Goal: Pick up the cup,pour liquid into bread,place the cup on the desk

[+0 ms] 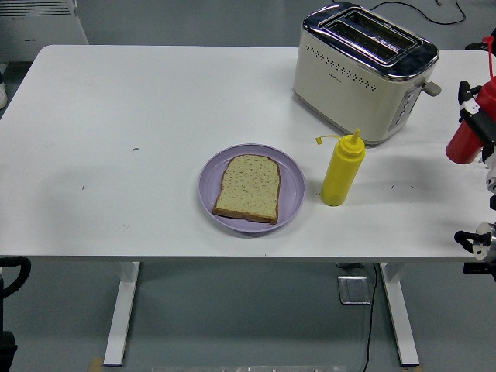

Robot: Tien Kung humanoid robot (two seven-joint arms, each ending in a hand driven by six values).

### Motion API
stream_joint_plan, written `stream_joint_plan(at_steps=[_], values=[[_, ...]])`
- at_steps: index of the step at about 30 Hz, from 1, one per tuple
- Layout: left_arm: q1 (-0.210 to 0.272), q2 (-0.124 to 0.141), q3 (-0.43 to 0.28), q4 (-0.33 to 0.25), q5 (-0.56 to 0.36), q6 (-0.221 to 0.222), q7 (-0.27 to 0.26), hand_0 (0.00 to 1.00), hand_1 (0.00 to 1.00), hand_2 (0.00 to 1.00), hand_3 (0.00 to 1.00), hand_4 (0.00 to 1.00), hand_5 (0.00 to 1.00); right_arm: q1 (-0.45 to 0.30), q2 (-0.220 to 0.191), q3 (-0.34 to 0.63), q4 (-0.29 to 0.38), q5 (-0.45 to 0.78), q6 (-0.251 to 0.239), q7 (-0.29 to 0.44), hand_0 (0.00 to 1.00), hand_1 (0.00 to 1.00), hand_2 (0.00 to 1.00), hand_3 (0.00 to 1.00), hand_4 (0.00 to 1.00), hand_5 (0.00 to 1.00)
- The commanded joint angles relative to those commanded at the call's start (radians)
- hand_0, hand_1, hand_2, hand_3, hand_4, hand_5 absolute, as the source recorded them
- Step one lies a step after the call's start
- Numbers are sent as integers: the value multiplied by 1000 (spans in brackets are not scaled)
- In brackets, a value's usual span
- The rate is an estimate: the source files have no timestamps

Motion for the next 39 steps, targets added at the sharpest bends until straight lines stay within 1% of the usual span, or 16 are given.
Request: stream_joint_plan(at_steps=[3, 7, 15, 22, 33, 39], values=[[0, 0, 1, 0, 0, 0, 0, 749, 757, 768, 665, 616, 998, -2, 7, -14, -13, 24, -16, 25, 2, 5, 150, 313, 690, 230], [1, 1, 2, 0, 0, 0, 0, 749, 757, 767, 666, 614, 998, -1, 14, -62, -50, 65, -36, 66, 2, 14, 153, 313, 691, 229], [2, 1, 1, 1, 0, 0, 0, 749, 757, 767, 665, 614, 998, 14, 37, -147, -73, 93, -41, 81, 2, 14, 153, 315, 692, 232], [1, 1, -1, 0, 0, 0, 0, 749, 757, 767, 666, 613, 998, 26, 54, -202, -94, 110, -46, 94, 2, 14, 155, 315, 694, 234], [-1, 2, -4, 0, 1, 0, 0, 749, 757, 767, 665, 613, 998, 38, 69, -256, -124, 141, -46, 117, 2, 20, 164, 318, 696, 236], [-2, 1, -4, 0, 0, 0, 1, 749, 757, 767, 665, 612, 998, 44, 79, -270, -142, 144, -48, 124, 2, 23, 168, 319, 697, 236]])
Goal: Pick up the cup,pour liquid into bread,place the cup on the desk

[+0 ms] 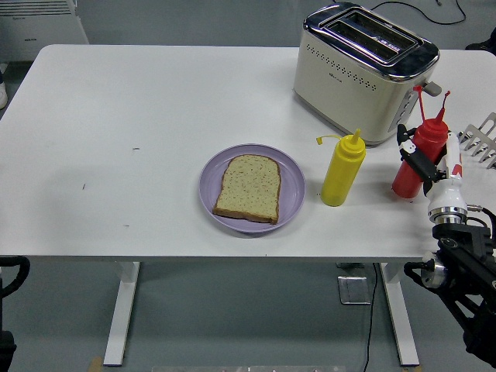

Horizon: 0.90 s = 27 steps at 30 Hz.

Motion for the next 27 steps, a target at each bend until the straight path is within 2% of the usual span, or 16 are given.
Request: stream_joint_plan(at_steps=[7, 8, 13, 14, 27], values=[[1, 0, -2, 0, 0, 0, 0, 749, 757, 767, 665, 612, 998, -1, -1, -1, -9, 9, -1, 5, 11, 42, 191, 327, 698, 238], [1, 0, -2, 0, 0, 0, 0, 749, 757, 766, 665, 612, 998, -1, -1, -2, -9, 10, -1, 6, 46, 66, 228, 341, 700, 237], [-1, -1, -2, 0, 0, 0, 0, 749, 757, 766, 665, 612, 998, 2, 4, -9, -17, 13, 1, 9, 46, 66, 228, 341, 700, 237], [-1, -1, -2, 0, 0, 0, 0, 749, 757, 765, 665, 612, 998, 3, 5, -9, -18, 15, 1, 10, 78, 89, 245, 345, 701, 242], [-2, -1, -4, -1, 2, 1, 0, 749, 757, 765, 665, 612, 998, 6, 10, -14, -29, 19, 5, 19, 72, 104, 246, 345, 707, 249]])
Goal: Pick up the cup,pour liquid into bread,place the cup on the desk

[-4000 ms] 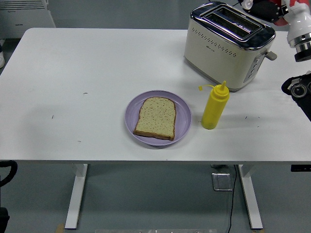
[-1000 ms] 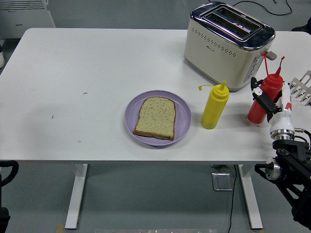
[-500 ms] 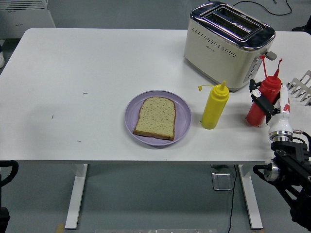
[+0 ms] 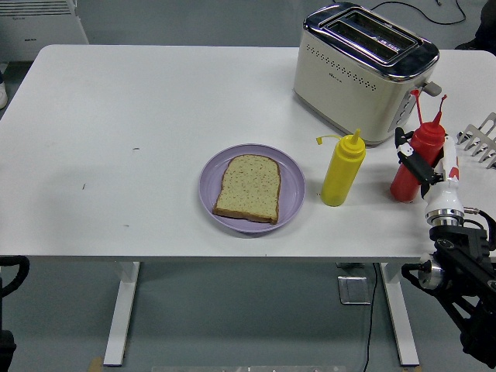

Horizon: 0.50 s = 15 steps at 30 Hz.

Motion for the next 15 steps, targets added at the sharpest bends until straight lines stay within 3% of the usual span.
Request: stream_joint_plan(at_steps=[10, 11, 15], values=[[0, -1, 0, 0, 1, 0, 0, 749, 758, 765, 665, 612, 998, -8, 0, -7, -2, -12, 12, 0, 87, 131, 256, 346, 723, 251], [0, -1, 0, 0, 1, 0, 0, 749, 757, 765, 664, 611, 998, -8, 0, -8, -1, -11, 12, 1, 161, 185, 314, 366, 732, 251], [-1, -1, 0, 0, 1, 0, 0, 749, 757, 765, 664, 611, 998, -11, 1, -10, -5, -9, 12, 7, 161, 185, 314, 366, 732, 251]])
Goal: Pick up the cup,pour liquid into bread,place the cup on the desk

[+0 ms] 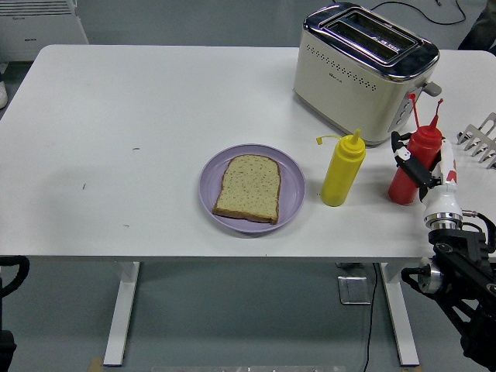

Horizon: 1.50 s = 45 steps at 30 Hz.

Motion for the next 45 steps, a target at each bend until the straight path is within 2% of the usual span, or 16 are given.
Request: stream_joint_plan(at_steps=[2, 7, 8, 13, 14, 19, 20, 25, 26, 31, 32, 37, 38, 43, 44, 45], values=[[0, 0, 0, 0, 0, 0, 0, 749, 757, 765, 664, 611, 998, -1, -1, 1, -2, 2, -3, 5, 199, 228, 336, 373, 737, 250], [1, 1, 1, 0, 0, 0, 0, 749, 757, 765, 664, 611, 998, -2, -2, 3, -4, -1, -9, 14, 199, 228, 336, 373, 737, 250], [1, 1, 1, 0, 0, 0, 0, 749, 758, 765, 664, 611, 998, -2, -3, 3, -5, -2, -10, 16, 267, 302, 385, 402, 745, 249], [2, 1, 2, 0, -1, 0, 0, 749, 758, 765, 664, 611, 998, -8, -3, -1, -6, -9, -17, 24, 267, 302, 385, 402, 745, 249], [3, 1, 2, 0, -1, 0, 0, 749, 757, 765, 664, 611, 998, -9, -3, -2, -5, -14, -19, 25, 307, 362, 405, 438, 756, 252], [3, 0, 3, 0, -1, 0, 0, 749, 757, 765, 664, 611, 998, -11, -1, -8, -4, -15, -20, 28, 307, 362, 405, 438, 756, 252], [3, 0, 4, 0, -1, 0, 0, 749, 757, 765, 664, 611, 998, -11, 0, -9, -5, -15, -21, 28, 355, 402, 423, 464, 777, 272], [5, 0, 5, 0, 0, 0, -1, 749, 757, 765, 664, 611, 998, -15, -1, -7, 0, -18, -20, 30, 355, 402, 423, 464, 777, 272], [5, 0, 5, 0, 0, 0, -1, 749, 757, 765, 664, 611, 998, -17, 0, -6, 1, -18, -20, 31, 409, 461, 460, 520, 788, 268], [5, 1, 7, 0, 0, 0, -1, 749, 757, 765, 664, 611, 998, -36, 3, 7, 13, -20, -15, 25, 409, 461, 460, 520, 788, 268], [5, 1, 7, 0, -1, 0, -1, 749, 757, 765, 664, 610, 998, -42, 3, 12, 16, -23, -11, 23, 438, 473, 477, 578, 794, 278], [5, 1, 5, 0, -1, 1, -1, 749, 757, 765, 664, 610, 998, -68, -1, 26, 34, -50, 8, 3, 438, 473, 477, 578, 794, 278], [4, 1, 5, 0, -1, 1, -1, 749, 757, 765, 664, 609, 998, -76, -3, 31, 39, -63, 13, -5, 578, 585, 584, 778, 813, 289], [3, 1, 5, 0, -1, 1, -1, 749, 757, 765, 664, 609, 998, -97, -9, 48, 59, -92, 21, -23, 578, 585, 584, 778, 813, 289], [3, 1, 5, 0, -1, 1, -1, 749, 757, 765, 664, 609, 998, -101, -10, 52, 62, -101, 22, -27, 832, 779, 832, 998, 845, 281], [3, 1, 5, 0, -1, 1, -2, 749, 757, 765, 664, 609, 998, -105, -11, 58, 66, -111, 24, -30, 832, 779, 832, 998, 845, 281]])
